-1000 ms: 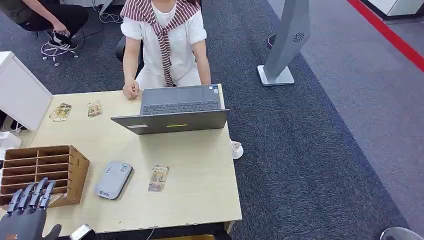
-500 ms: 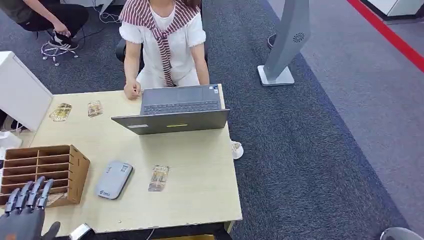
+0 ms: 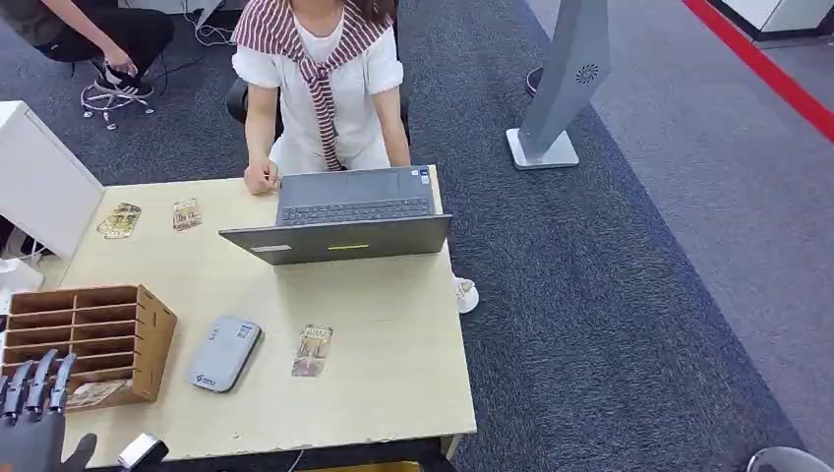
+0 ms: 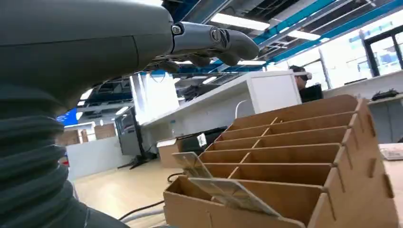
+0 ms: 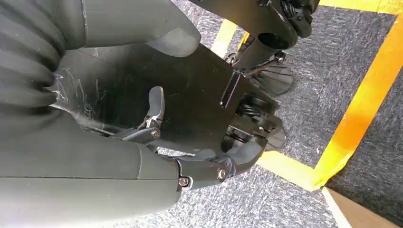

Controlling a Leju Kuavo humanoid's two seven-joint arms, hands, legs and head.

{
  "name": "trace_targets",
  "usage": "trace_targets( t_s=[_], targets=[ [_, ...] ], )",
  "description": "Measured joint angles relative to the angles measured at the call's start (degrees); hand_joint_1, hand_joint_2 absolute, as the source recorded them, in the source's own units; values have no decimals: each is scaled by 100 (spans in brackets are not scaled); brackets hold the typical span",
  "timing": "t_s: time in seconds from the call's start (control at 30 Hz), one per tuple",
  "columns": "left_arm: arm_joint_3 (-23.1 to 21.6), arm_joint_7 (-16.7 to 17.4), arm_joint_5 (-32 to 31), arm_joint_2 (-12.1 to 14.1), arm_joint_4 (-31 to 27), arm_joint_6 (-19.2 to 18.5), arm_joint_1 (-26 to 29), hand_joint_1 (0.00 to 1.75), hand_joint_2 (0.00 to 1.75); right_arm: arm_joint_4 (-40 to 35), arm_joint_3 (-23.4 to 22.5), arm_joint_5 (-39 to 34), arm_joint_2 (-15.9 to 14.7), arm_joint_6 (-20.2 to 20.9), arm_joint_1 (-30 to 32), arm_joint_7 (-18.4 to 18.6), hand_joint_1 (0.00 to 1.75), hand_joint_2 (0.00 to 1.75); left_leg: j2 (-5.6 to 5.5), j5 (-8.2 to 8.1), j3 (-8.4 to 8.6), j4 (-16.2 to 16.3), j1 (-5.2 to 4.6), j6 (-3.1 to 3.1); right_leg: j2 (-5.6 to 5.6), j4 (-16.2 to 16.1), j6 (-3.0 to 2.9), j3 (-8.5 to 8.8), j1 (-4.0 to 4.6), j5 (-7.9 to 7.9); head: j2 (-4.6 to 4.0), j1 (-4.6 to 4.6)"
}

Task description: Pass the card to the sensor for recognition and then transmit it.

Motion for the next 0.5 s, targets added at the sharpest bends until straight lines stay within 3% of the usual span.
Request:
trace_targets(
  t_s=[0.5],
  targets=[
    [352, -192, -33, -203, 518, 122, -171, 0, 175, -2, 7, 17, -2, 7, -9, 33, 0, 175, -3, 0, 0, 0, 0, 0, -3, 0, 0, 0, 0, 0, 0, 0]
  ],
)
